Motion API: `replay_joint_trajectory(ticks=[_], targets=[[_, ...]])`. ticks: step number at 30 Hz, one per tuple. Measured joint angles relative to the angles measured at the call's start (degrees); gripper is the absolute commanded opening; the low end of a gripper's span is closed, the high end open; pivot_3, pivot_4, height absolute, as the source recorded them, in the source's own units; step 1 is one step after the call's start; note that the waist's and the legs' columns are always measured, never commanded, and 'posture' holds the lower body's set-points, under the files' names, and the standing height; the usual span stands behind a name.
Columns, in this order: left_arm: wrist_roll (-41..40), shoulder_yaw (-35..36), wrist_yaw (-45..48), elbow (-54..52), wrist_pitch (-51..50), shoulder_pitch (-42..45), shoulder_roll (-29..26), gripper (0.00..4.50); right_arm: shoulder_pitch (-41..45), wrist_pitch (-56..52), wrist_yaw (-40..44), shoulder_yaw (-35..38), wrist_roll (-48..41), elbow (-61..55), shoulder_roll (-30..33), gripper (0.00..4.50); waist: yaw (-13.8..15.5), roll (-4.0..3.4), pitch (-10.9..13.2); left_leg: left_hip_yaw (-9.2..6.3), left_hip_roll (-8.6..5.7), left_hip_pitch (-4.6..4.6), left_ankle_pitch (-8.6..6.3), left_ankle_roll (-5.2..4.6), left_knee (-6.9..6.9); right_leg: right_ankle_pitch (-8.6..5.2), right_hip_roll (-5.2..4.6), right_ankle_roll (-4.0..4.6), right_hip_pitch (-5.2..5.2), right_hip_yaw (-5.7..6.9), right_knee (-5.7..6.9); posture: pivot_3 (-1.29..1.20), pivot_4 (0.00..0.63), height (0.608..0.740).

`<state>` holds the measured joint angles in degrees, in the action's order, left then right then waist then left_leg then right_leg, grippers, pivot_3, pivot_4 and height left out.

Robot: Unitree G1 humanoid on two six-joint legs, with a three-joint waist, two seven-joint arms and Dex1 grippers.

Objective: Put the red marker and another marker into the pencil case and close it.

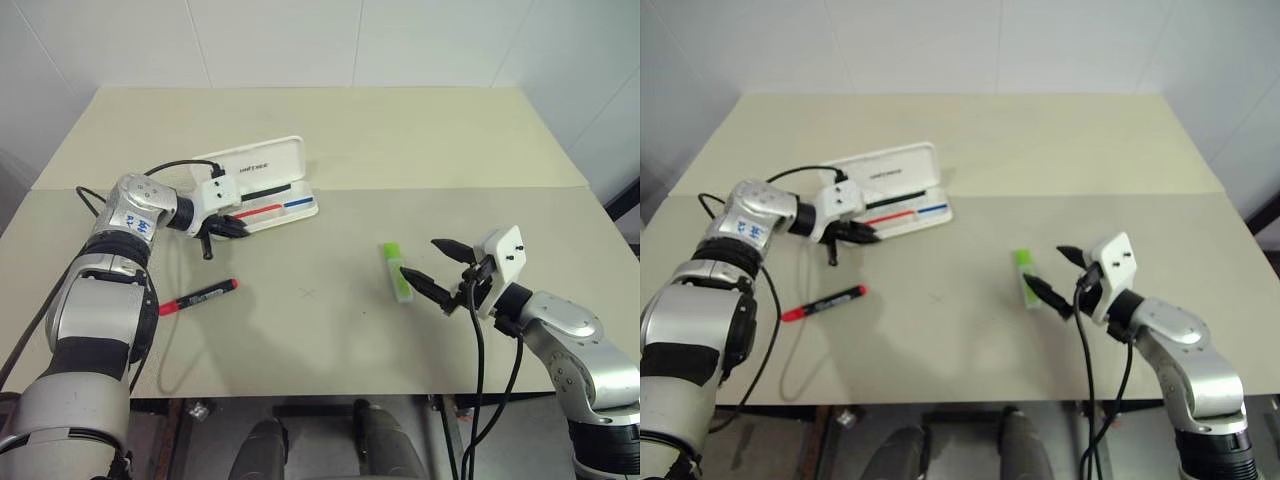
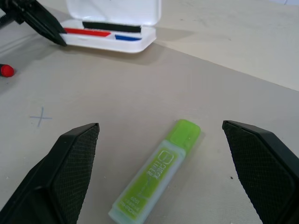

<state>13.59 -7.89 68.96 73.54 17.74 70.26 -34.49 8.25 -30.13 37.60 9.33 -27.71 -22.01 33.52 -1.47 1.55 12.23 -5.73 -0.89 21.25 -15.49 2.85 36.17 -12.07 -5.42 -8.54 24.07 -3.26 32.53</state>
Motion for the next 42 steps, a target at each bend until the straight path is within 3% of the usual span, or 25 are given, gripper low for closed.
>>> replay_joint_trajectory(ticks=[6, 11, 18, 23, 25, 27, 32, 42], targets=[[-7.07, 3.54, 10.31, -6.50, 2.88, -0.88, 0.04, 0.03, -1.67, 0.39, 1.74, 1.83, -0.22, -0.02, 2.32, 4.50, -0.01, 0.00, 0.00, 0.01, 0.01, 0.01, -0.06, -0.02, -0.02, -0.01, 0.00, 0.00, 0.00, -0.01, -0.02, 0.00, 0.150, 0.740], [-12.05, 4.95, 14.60, -17.70, -1.21, -7.98, 0.21, 0.03, -5.90, 1.19, 4.59, 5.40, -1.80, -0.35, 4.85, 4.50, -0.23, -0.01, 0.00, 0.05, 0.04, -0.05, -0.10, -0.08, -0.01, -0.02, 0.01, 0.00, 0.00, -0.05, 0.03, 0.00, 0.150, 0.740], [-14.96, 2.83, 15.36, -49.46, -15.12, -25.19, -3.08, 0.03, -14.18, 1.23, 7.70, 13.06, -3.67, -2.50, 8.47, 4.50, -0.08, -0.01, 0.01, 0.06, 0.05, -0.06, -0.11, -0.06, 0.10, -0.02, 0.02, 0.02, 0.00, -0.12, 0.10, 0.00, 0.150, 0.740], [-15.05, 0.65, 12.44, -65.86, -25.08, -30.36, -4.97, 0.03, -16.03, 1.19, 7.82, 14.70, -4.37, -2.71, 8.52, 4.50, -0.06, -0.01, 0.00, 0.07, 0.06, -0.14, -0.07, -0.11, 0.15, -0.12, 0.04, 0.18, -0.01, -0.13, -0.01, 0.00, 0.150, 0.740], [-14.60, -0.51, 11.24, -69.53, -28.32, -31.03, -5.62, 0.03, -16.11, 1.19, 7.81, 14.73, -4.39, -2.75, 8.52, 4.50, -0.08, -0.01, 0.00, 0.08, 0.06, -0.15, -0.03, -0.16, 0.19, -0.18, 0.05, 0.31, -0.02, -0.13, -0.01, 0.00, 0.150, 0.740], [-14.08, -1.69, 10.25, -72.72, -31.74, -31.89, -6.96, 0.03, -16.23, 1.20, 7.77, 14.73, -4.39, -2.77, 8.52, 4.50, -0.18, -0.01, 0.00, 0.12, 0.06, -0.18, -0.02, -0.17, 0.22, -0.59, 0.05, 1.07, -0.03, -0.17, 0.03, 0.00, 0.150, 0.740], [-12.95, -3.56, 6.23, -79.35, -39.66, -33.78, -8.35, 0.03, -16.95, 1.17, 7.31, 14.74, -4.43, -3.46, 8.52, 4.50, -0.17, -0.01, 0.00, 0.13, 0.06, -0.19, -0.02, -0.18, 0.22, -0.60, 0.06, 1.06, -0.03, -0.18, 0.11, 0.00, 0.150, 0.740], [-13.44, -6.37, 3.14, -88.30, -45.85, -39.08, -9.51, 0.03, -17.97, 1.07, 6.21, 14.84, -4.49, -4.23, 8.51, 4.50, -0.17, -0.01, 0.01, 0.14, 0.06, -0.18, -0.03, -0.17, 0.22, -0.65, 0.05, 1.09, -0.04, -0.18, 0.04, 0.00, 0.150, 0.740]])
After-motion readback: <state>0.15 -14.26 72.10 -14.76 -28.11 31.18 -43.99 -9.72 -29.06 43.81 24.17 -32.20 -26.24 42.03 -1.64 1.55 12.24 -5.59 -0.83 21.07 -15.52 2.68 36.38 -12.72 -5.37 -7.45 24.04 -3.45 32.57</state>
